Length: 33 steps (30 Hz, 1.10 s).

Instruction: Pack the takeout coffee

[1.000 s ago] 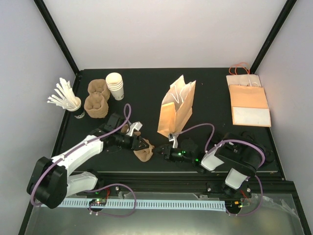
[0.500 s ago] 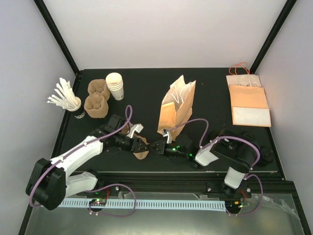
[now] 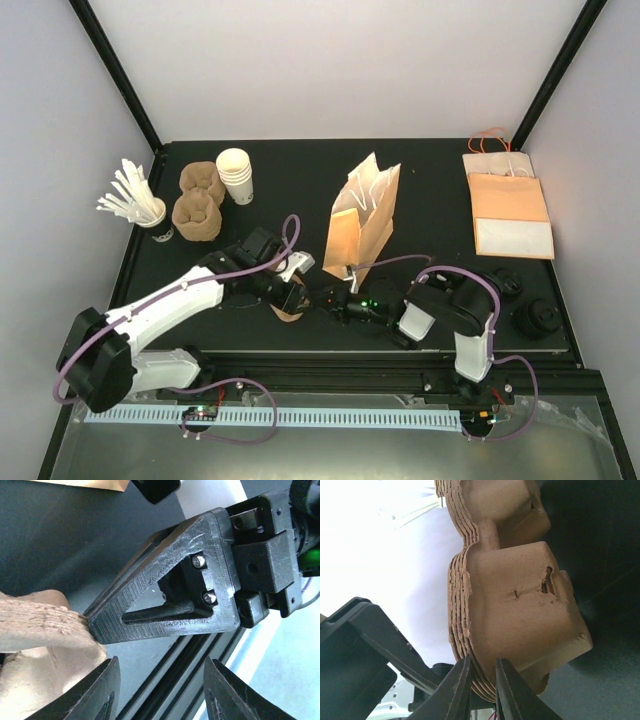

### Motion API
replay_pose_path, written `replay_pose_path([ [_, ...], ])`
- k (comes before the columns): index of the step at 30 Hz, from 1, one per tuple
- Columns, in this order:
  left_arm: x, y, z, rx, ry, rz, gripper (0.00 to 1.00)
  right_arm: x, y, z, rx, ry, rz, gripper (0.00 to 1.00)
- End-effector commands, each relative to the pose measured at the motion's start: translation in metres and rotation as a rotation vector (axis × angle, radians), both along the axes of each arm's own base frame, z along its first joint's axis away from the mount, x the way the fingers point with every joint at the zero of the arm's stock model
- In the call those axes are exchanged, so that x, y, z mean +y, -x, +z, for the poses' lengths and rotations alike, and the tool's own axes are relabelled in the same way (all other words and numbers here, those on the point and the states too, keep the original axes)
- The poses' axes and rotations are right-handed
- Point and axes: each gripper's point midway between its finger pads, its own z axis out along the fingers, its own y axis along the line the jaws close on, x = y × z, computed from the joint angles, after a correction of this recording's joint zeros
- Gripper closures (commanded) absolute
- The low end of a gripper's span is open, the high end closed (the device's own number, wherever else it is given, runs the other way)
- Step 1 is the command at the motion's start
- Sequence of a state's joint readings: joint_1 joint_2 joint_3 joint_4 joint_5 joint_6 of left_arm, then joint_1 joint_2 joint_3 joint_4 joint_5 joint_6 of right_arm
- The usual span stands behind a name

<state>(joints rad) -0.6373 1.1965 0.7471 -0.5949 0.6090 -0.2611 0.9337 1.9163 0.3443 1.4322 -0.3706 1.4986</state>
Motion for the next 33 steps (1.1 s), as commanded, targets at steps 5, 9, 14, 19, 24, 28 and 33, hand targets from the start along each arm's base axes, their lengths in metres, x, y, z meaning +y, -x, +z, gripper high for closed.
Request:
replay_pose_path([
  [5, 0.005, -0.016, -0.006, -0.097, -0.158, -0.027, 0.52, -0.021, -0.01, -0.016, -0.005, 0.105, -0.037, 0.84],
  [9, 0.005, -0.017, -0.001, -0.133, -0.173, -0.061, 0.54, -0.027, -0.012, -0.017, -0.035, 0.121, -0.038, 0.83],
  [14, 0.0, -0.02, 0.007, -0.185, -0.179, -0.132, 0.66, -0.029, -0.012, -0.01, -0.088, 0.126, -0.035, 0.79],
  [19, 0.0, -0.022, -0.001, -0.201, -0.255, -0.2, 0.71, -0.036, -0.01, -0.007, -0.14, 0.18, -0.035, 0.78],
  [24, -0.003, -0.019, -0.015, -0.207, -0.357, -0.266, 0.62, -0.046, -0.009, -0.003, -0.172, 0.228, -0.053, 0.78],
  [28, -0.008, -0.01, -0.022, -0.24, -0.38, -0.344, 0.58, -0.053, -0.005, -0.005, -0.177, 0.255, -0.058, 0.77],
  [33, -0.004, -0.014, -0.033, -0.271, -0.463, -0.377, 0.57, -0.058, -0.001, -0.006, -0.173, 0.247, -0.059, 0.77],
])
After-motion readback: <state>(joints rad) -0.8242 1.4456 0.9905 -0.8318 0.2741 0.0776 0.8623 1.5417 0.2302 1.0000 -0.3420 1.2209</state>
